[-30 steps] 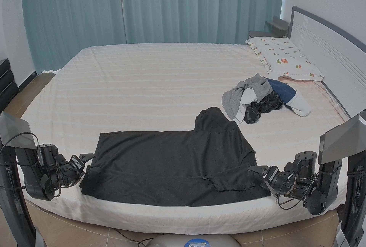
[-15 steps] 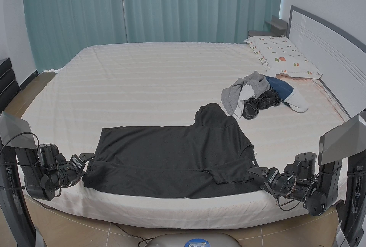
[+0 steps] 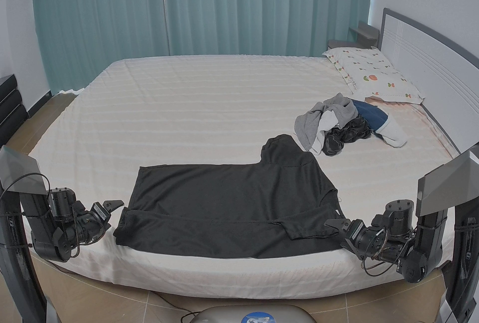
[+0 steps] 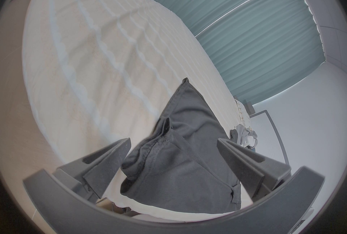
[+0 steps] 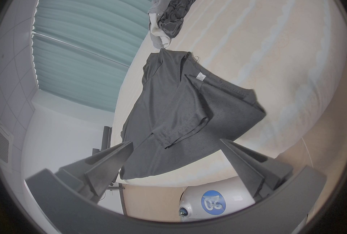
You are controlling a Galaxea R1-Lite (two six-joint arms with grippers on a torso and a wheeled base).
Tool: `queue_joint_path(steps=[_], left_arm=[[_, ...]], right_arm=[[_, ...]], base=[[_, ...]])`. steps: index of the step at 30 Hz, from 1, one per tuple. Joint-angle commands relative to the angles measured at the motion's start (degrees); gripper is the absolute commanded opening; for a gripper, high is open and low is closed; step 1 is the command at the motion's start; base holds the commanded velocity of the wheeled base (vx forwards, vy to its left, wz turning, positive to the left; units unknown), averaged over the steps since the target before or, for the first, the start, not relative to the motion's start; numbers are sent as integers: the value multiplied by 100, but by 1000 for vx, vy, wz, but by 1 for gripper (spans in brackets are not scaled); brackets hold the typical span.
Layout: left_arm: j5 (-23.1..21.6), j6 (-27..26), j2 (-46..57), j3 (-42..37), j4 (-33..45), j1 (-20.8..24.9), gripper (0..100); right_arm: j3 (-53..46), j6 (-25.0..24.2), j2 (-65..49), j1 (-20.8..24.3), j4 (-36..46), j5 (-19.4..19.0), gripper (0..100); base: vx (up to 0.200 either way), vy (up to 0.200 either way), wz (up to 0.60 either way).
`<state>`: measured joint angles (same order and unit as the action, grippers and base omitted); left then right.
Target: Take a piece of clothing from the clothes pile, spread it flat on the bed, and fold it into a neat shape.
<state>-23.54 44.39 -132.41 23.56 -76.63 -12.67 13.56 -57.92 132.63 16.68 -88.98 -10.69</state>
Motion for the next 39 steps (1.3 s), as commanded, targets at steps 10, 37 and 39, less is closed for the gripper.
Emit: queue_joint_path(steps=[10, 37, 39], left_arm=[[-1, 0, -12, 8, -1, 1, 100], [-1, -9, -21, 43, -1, 1, 100], [-1, -9, -21, 43, -1, 1, 100]], right_arm=[[-20, 0, 8, 160, -58, 155, 100], [42, -9, 158, 530, -49, 463, 100], [42, -18, 184, 530, -49, 463, 100]], base=[[0, 0, 0], [0, 0, 0], [0, 0, 0]])
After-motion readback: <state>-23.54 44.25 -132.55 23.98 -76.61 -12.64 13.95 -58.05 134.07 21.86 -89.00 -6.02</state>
